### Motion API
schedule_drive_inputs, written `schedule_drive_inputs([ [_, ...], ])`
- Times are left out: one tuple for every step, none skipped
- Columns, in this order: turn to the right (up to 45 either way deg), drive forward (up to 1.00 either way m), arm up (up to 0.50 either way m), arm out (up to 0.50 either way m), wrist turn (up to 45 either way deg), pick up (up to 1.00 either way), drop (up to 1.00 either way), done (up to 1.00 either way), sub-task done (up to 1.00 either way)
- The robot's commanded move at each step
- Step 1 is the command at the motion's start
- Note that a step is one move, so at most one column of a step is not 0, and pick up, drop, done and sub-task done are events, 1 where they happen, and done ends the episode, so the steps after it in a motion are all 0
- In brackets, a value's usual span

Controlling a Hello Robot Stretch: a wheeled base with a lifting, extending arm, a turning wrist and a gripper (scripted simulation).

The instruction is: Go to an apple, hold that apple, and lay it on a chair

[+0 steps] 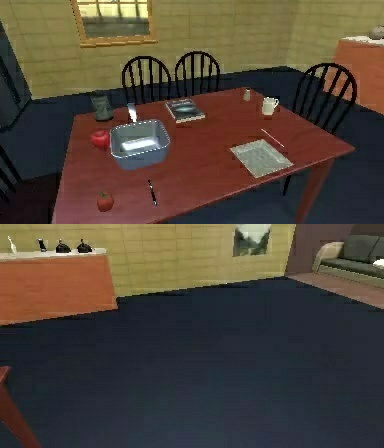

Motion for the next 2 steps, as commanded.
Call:
schedule_drive_inputs([
  [45.0,0.0,0.0,0.0,0.0,0.0,0.0,0.0,0.0],
  [30.0,0.0,0.0,0.0,0.0,0.0,0.0,0.0,0.0],
])
